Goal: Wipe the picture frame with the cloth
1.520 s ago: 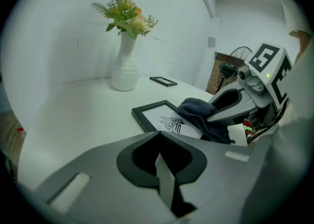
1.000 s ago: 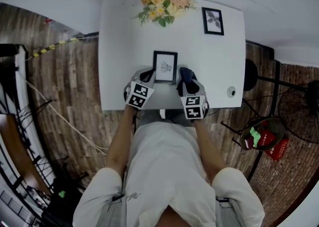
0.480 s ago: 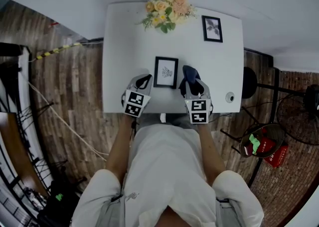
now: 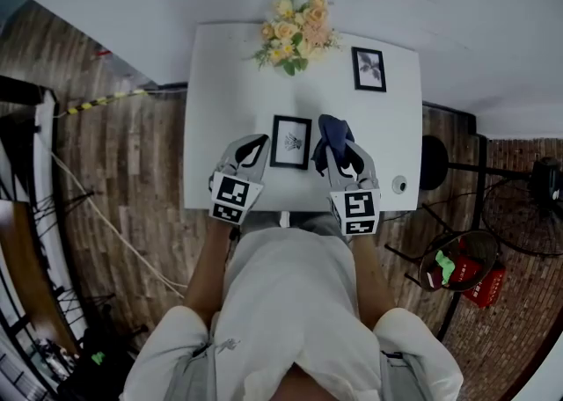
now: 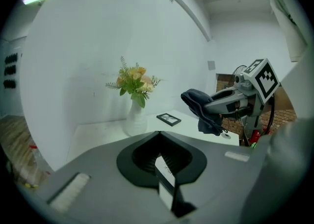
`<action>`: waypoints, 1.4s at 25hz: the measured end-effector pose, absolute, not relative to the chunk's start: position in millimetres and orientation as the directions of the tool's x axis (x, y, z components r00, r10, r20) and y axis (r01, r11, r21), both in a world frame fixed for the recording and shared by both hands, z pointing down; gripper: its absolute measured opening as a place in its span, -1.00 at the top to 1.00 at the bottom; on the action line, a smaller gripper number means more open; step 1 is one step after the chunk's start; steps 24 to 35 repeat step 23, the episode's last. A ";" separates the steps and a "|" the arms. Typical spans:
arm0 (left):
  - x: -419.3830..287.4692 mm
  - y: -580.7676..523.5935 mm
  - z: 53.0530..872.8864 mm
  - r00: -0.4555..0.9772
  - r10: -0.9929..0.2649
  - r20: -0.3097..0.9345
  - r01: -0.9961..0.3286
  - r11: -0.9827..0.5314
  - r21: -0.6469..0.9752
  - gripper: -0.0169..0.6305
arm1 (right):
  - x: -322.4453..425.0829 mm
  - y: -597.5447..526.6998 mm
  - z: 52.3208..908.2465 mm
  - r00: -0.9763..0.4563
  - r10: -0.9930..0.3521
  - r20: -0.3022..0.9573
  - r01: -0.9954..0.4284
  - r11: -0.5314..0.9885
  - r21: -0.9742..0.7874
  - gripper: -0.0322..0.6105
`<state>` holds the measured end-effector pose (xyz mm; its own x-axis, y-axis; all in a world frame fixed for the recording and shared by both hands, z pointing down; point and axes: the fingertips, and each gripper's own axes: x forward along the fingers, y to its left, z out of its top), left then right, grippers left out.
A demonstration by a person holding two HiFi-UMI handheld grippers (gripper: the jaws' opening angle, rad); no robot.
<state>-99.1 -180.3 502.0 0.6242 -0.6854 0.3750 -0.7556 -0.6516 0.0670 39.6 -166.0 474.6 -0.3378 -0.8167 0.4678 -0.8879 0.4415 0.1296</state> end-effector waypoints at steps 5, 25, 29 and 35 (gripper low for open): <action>-99.3 -177.2 470.5 0.639 -0.701 0.316 -0.748 -0.663 0.041 0.89 | 36.5 -161.3 453.7 -0.345 -0.838 0.424 -0.893 0.432 0.126 0.60; -102.6 -173.6 455.2 0.649 -0.710 0.273 -0.745 -0.666 0.040 0.89 | 29.7 -158.8 438.5 -0.342 -0.855 0.390 -0.894 0.423 0.145 0.60; -102.6 -173.6 455.2 0.649 -0.710 0.273 -0.745 -0.666 0.040 0.89 | 29.7 -158.8 438.5 -0.342 -0.855 0.390 -0.894 0.423 0.145 0.60; -102.6 -173.6 455.2 0.649 -0.710 0.273 -0.745 -0.666 0.040 0.89 | 29.7 -158.8 438.5 -0.342 -0.855 0.390 -0.894 0.423 0.145 0.60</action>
